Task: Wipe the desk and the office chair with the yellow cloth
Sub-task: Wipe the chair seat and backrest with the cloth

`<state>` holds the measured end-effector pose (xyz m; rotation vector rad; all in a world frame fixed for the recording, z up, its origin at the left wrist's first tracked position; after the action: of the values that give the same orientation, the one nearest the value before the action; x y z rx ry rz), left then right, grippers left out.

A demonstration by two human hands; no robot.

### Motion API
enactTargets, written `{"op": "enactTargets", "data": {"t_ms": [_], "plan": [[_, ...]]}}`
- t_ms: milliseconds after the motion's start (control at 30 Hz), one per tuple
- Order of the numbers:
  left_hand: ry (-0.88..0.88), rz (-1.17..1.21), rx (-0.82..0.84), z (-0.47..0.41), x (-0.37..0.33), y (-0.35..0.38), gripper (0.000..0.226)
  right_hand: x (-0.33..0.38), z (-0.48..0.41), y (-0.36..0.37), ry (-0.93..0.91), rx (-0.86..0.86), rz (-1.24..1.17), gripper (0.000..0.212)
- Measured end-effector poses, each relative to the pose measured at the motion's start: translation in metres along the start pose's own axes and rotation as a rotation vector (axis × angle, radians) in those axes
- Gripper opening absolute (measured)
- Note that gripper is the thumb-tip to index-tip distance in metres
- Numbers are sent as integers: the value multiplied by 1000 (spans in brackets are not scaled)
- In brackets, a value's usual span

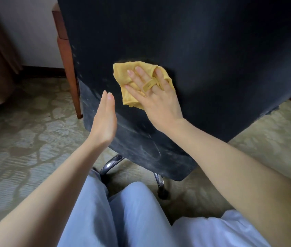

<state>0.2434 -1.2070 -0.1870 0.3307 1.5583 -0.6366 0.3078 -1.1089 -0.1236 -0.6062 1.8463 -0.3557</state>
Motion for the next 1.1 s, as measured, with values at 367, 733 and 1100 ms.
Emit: {"op": "enactTargets", "data": {"t_ms": [367, 733, 1100], "plan": [[-91, -30, -15, -30, 19, -5, 60, 104, 90, 89, -385, 464, -157, 66], [-121, 84, -95, -44, 3, -7, 59, 38, 159, 95, -431, 252, -180, 75], [-72, 102, -303, -70, -29, -72, 63, -32, 110, 47, -177, -72, -123, 62]]}}
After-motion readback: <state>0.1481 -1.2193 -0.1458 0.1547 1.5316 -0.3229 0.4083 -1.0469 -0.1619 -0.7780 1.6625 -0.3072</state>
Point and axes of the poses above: each hand's wrist, its own z-axis away from the middle knuckle, its own y-axis out of the palm, x = y × z, the point moved 7 cm from there along -z, towards the middle knuckle, and after that the axes turned 2 degrees about -z, right-handed, at the moved point
